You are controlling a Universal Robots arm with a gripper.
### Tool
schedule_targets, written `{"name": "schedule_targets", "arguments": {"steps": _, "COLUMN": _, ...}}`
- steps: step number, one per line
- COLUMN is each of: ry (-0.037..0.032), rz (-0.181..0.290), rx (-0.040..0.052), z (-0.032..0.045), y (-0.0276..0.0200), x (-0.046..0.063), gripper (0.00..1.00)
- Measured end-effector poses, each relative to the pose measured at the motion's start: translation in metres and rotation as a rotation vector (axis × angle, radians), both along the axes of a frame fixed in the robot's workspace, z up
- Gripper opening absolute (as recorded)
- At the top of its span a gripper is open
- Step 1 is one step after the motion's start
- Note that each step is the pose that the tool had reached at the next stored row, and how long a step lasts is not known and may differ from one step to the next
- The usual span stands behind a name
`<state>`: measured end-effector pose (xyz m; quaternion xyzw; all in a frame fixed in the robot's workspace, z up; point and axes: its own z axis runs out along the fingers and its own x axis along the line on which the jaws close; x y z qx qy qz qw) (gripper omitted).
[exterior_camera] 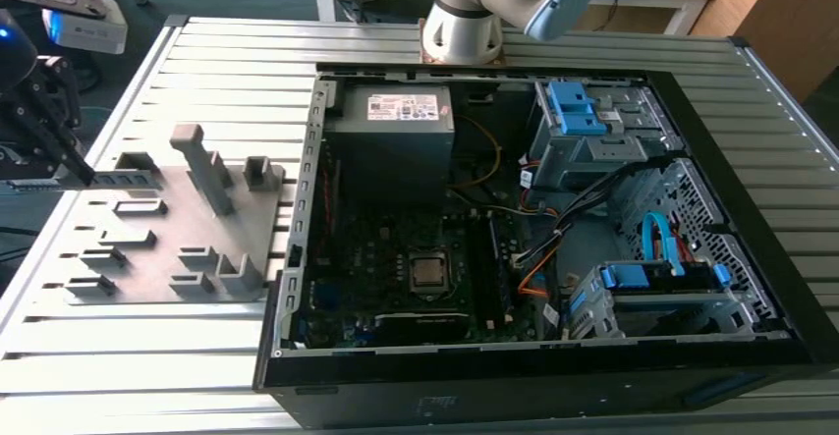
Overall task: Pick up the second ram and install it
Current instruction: 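Pick up the second ram and move it above second insertion slot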
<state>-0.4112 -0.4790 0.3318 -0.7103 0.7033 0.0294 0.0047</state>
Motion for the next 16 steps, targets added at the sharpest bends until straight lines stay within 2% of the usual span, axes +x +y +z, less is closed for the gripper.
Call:
{"name": "schedule_targets", "arguments": {"steps": 6, "ry": 0.0001, "rz": 0.000, "rx": -0.0001, "z": 0.0100, "y": 0.0000, "x": 0.000, "gripper": 0.14}}
{"name": "schedule_targets", "arguments": {"steps": 16, "ry": 0.0001, "rz": 0.000, "rx": -0.0001, "z": 0.0338, "y": 0.0000, "x": 0.000, "gripper": 0.14}}
